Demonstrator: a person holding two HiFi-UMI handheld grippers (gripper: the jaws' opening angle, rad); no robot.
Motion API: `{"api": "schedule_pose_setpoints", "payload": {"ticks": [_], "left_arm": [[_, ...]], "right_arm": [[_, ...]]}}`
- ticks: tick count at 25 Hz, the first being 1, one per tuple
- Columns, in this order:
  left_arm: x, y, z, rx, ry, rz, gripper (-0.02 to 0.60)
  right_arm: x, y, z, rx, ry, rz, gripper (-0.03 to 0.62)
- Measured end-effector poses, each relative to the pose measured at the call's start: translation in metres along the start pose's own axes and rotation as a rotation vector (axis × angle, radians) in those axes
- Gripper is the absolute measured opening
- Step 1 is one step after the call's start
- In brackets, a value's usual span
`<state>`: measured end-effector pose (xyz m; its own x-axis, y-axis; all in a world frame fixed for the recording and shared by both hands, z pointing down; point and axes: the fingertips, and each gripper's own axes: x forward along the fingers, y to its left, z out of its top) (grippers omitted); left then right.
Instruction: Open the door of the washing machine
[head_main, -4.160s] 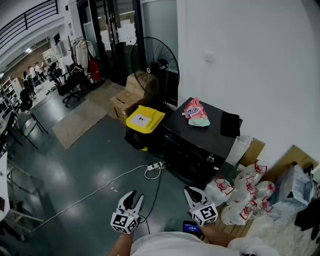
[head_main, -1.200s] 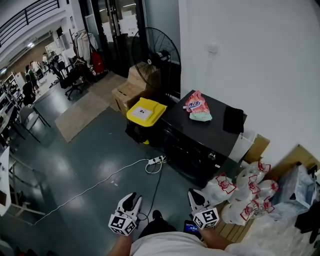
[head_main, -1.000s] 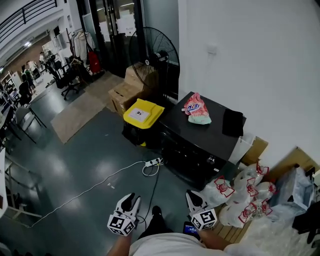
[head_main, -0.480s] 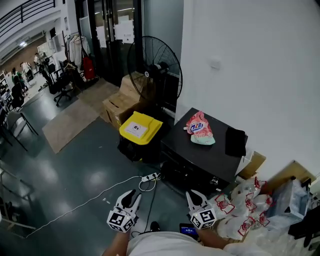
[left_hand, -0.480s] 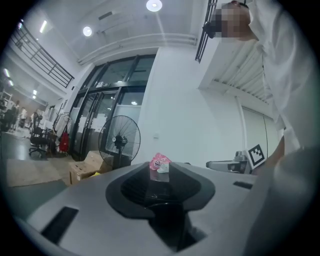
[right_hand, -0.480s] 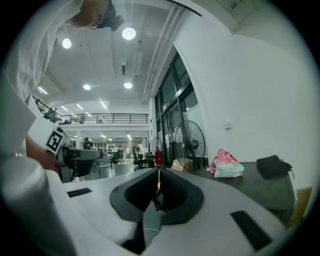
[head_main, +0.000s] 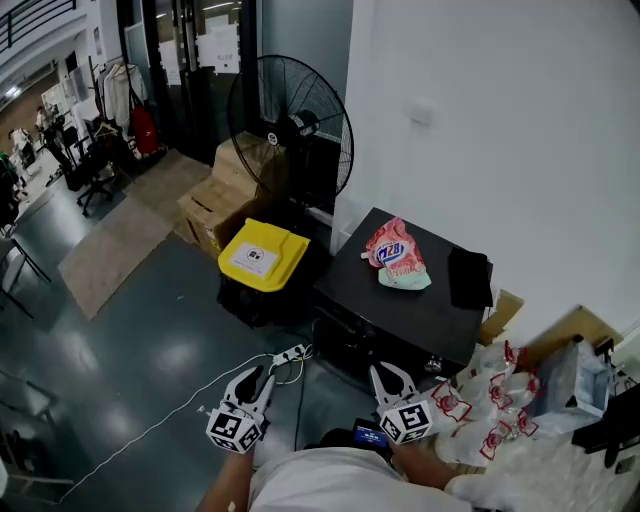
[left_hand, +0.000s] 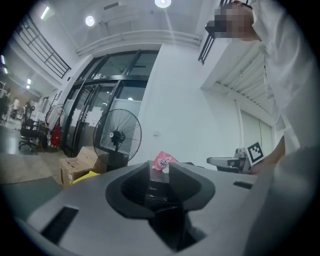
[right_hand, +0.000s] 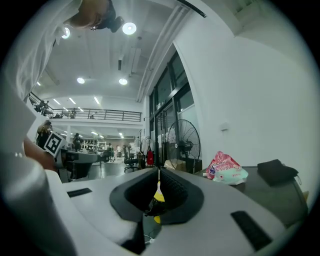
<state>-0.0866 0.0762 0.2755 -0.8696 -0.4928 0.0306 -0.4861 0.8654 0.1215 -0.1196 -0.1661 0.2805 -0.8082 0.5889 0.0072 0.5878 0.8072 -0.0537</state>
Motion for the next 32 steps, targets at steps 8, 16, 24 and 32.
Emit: {"api": "schedule_pose_setpoints", "payload": {"ticks": [8,16,24,32], "left_arm": [[0.059,0.040,-0.032,-0.020,0.070,-0.057,0.126],[0.146,0.083,-0.028,0.040,0.151,-0.137,0.132],[0.229,0.107,-0.048,0.091,0.228,-0.293,0.132],[0.278,0.098,-0.128,0.121,0.415,-0.595,0.146]], "right_arm": [[0.051,-0.031,-0.026,0.016,0.029,-0.049,0.034],[0.138,-0.088,-0.015,-0.002,-0.003,-0.065,0.034],[0.190,-0.116,-0.030,-0.037,0.032,-0.081,0.034],[0.183,-0.152,-0.068,0.009,0.091,-0.285,0.034]]}}
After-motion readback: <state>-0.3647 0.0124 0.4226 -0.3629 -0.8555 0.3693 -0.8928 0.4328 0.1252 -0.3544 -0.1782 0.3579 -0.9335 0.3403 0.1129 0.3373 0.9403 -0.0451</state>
